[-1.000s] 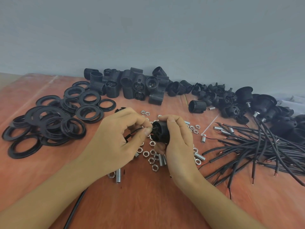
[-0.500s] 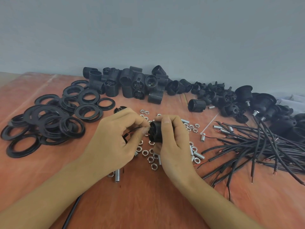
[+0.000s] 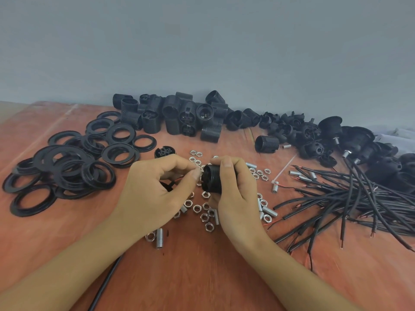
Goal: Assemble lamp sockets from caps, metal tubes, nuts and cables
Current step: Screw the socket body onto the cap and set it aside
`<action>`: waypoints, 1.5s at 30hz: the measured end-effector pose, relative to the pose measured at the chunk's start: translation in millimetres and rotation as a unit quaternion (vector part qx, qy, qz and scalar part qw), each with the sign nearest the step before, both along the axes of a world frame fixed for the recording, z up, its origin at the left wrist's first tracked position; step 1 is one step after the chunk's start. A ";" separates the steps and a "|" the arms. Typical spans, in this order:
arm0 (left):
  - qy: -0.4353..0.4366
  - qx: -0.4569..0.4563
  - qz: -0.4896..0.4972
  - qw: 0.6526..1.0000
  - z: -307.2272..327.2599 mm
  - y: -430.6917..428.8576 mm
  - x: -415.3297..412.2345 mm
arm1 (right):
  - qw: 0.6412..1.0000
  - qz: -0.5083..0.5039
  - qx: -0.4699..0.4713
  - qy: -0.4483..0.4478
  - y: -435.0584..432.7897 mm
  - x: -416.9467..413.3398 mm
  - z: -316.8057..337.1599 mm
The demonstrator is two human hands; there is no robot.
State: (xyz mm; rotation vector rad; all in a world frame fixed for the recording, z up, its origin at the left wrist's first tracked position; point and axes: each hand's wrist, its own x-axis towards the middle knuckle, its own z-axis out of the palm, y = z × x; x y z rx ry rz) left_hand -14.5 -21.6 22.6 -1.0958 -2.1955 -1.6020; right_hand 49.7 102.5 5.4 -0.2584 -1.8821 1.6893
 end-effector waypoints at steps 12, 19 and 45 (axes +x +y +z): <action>0.084 -0.018 0.002 0.996 1.6 -3.1 1.7 | 0.997 0.004 0.070 0.035 -3.8 0.5 0.3; 0.021 -0.016 -0.012 1.000 -1.0 0.9 3.4 | 0.999 0.044 0.024 0.009 12.9 4.4 -0.5; -0.246 -0.065 -0.267 0.929 4.5 -6.1 -9.6 | 0.982 0.107 0.039 0.153 21.8 7.9 10.9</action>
